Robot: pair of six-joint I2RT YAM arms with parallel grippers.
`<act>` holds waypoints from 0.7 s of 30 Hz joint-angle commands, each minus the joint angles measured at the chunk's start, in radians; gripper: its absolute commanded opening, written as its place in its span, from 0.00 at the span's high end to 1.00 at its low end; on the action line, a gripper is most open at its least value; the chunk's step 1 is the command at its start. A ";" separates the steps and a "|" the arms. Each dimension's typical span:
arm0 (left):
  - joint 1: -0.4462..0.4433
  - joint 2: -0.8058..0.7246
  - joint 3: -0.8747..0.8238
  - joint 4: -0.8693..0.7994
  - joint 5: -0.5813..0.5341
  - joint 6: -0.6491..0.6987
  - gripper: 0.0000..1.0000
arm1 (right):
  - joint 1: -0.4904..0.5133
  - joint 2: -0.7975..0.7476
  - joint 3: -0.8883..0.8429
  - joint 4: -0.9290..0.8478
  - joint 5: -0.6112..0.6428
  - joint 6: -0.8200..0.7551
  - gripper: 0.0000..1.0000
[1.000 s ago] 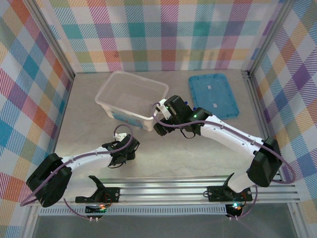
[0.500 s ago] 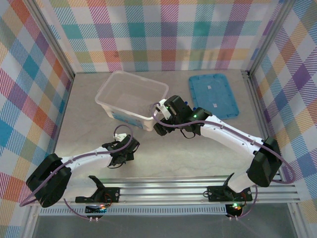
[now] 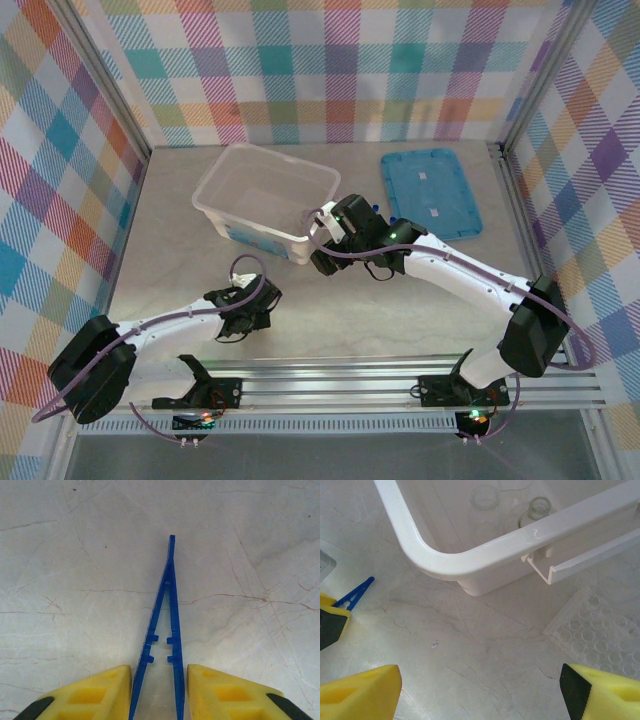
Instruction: Organize the chemistry lab equipment
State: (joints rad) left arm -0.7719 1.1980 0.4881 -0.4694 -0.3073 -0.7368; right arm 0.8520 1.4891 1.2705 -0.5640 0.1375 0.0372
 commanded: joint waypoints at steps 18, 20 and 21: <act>-0.015 0.073 0.014 0.009 -0.011 -0.012 0.72 | 0.007 -0.044 -0.036 0.017 0.001 0.011 0.17; -0.016 0.065 0.010 0.009 -0.013 -0.014 0.73 | 0.007 -0.044 -0.034 0.015 0.002 0.010 0.17; -0.015 0.058 0.009 0.011 -0.013 -0.013 0.73 | 0.007 -0.044 -0.034 0.017 0.000 0.010 0.17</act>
State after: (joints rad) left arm -0.7784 1.2606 0.5262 -0.4942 -0.3241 -0.7376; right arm 0.8520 1.4746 1.2385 -0.5610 0.1379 0.0406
